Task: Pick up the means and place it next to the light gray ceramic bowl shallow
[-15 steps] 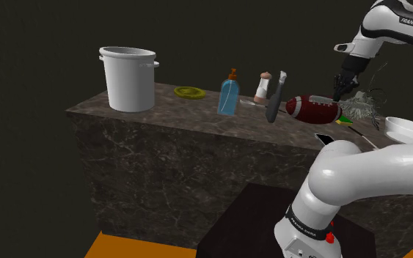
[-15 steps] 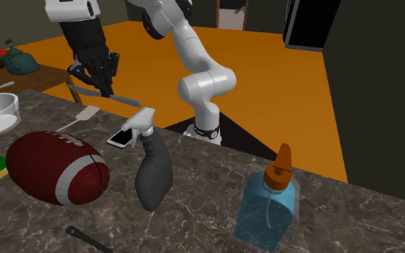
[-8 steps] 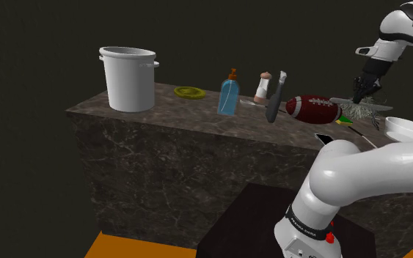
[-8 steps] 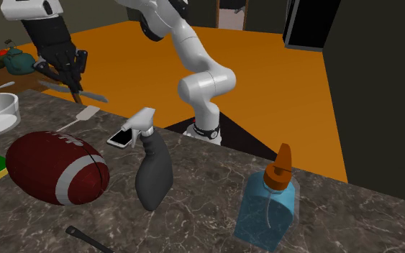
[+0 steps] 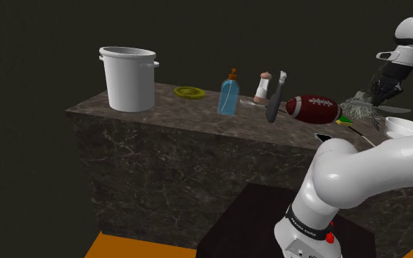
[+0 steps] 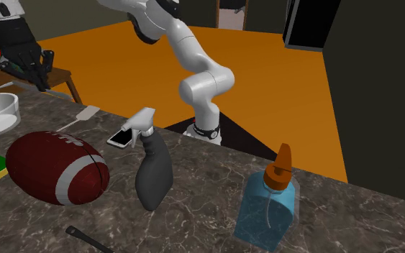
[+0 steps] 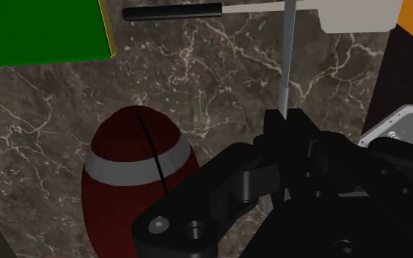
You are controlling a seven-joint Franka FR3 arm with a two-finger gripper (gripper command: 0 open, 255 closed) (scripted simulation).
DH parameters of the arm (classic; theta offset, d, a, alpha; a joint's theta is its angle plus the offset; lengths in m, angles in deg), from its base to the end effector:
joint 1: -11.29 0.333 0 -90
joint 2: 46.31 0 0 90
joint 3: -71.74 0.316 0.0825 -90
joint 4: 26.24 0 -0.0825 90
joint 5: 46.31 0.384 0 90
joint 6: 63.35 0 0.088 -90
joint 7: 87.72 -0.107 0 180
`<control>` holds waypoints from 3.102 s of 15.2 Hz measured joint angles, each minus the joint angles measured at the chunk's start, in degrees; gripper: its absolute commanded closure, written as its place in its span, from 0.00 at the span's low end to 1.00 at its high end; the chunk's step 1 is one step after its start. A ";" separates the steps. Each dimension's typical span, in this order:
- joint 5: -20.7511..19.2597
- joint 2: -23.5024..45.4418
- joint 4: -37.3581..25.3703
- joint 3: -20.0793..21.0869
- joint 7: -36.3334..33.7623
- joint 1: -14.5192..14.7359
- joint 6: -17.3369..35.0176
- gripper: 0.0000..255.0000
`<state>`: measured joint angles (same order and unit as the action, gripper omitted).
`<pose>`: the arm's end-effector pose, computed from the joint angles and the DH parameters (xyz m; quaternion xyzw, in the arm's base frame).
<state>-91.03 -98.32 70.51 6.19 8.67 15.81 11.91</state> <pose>-0.0791 -0.5183 0.5975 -0.9594 -0.2808 -0.0257 0.0058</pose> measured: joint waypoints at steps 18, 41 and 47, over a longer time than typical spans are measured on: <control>-6.49 -2.58 -8.30 -12.17 8.10 7.16 3.23 1.00; -10.93 -7.45 2.01 -15.39 5.49 3.87 11.32 0.00; -10.92 -7.58 2.17 -15.64 5.50 3.94 11.31 0.00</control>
<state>-101.94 -105.90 72.68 -9.45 14.17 19.76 23.22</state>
